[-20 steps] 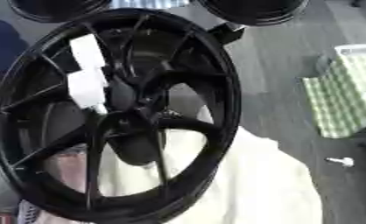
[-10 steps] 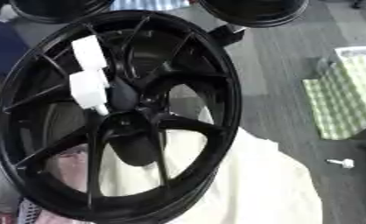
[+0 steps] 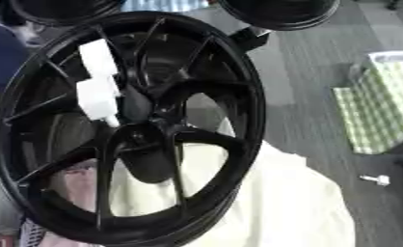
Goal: Pull the pin out of the wheel hub.
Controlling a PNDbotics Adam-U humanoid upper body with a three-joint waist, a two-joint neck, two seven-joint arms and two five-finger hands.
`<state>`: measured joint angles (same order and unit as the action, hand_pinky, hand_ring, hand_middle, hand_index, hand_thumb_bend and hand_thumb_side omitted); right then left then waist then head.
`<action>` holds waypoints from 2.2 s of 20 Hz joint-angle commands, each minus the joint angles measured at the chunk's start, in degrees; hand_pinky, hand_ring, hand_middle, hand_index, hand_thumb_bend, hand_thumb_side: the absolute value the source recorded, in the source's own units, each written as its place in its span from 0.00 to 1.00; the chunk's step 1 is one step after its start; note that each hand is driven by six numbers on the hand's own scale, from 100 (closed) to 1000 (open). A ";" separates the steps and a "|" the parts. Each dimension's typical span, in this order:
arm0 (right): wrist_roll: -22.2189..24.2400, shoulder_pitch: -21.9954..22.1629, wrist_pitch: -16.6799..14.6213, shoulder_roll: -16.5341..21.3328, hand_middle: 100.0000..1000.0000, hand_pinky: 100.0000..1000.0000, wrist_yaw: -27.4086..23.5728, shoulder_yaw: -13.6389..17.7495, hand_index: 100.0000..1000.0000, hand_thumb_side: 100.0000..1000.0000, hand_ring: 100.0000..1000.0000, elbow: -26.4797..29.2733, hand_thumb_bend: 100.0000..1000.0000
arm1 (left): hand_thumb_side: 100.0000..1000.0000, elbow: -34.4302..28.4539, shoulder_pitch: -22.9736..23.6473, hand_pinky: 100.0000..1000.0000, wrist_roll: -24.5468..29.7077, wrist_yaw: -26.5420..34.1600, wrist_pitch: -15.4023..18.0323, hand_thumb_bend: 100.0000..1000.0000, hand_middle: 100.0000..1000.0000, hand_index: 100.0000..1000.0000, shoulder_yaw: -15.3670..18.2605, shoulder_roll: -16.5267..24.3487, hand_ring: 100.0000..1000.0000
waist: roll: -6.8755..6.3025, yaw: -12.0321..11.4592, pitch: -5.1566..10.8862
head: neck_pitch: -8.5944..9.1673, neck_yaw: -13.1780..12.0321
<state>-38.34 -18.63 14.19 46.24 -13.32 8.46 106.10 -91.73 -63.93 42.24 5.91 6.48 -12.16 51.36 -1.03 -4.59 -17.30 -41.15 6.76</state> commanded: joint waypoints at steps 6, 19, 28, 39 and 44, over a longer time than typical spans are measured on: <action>0.08 -0.84 0.18 1.68 0.51 0.57 -0.02 0.30 0.63 0.43 0.62 0.56 0.00 | 0.00 -6.53 -0.40 0.87 9.53 -8.94 2.51 0.36 0.74 0.86 -3.43 2.22 0.84 | -0.16 0.21 0.73 | 0.97 0.23; 0.24 -1.07 0.14 1.68 0.51 0.56 -0.14 0.12 0.63 0.44 0.62 0.49 0.00 | 0.00 -7.96 -0.03 0.87 9.73 -11.99 5.63 0.45 0.75 0.83 -9.40 2.09 0.83 | -0.35 0.64 0.58 | 1.26 0.09; 0.19 -1.05 0.05 1.80 0.50 0.56 -0.21 0.10 0.63 0.44 0.62 0.40 0.00 | 0.00 -7.70 0.06 0.87 9.73 -13.09 7.17 0.45 0.75 0.82 -12.49 2.11 0.84 | -0.76 0.87 0.30 | 1.43 0.12; 0.05 -1.04 -0.18 2.23 0.50 0.56 -0.26 0.03 0.63 0.45 0.62 0.27 0.00 | 0.00 -13.31 4.77 0.87 9.73 -14.16 8.36 0.56 0.76 0.84 -12.27 7.08 0.85 | -1.86 0.82 -0.13 | 0.76 0.00; 0.27 -1.19 -0.19 2.14 0.50 0.56 -0.43 -0.21 0.63 0.45 0.62 0.27 0.00 | 0.00 -14.82 4.74 0.87 9.73 -14.52 8.35 0.57 0.75 0.85 -11.20 7.00 0.84 | -1.68 0.83 -0.21 | 1.03 -0.03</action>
<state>-38.19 -19.14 14.12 46.31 -13.60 7.90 106.07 -105.76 -58.21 50.47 -8.33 13.22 -24.79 56.57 -3.00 -3.81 -18.46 -40.64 6.86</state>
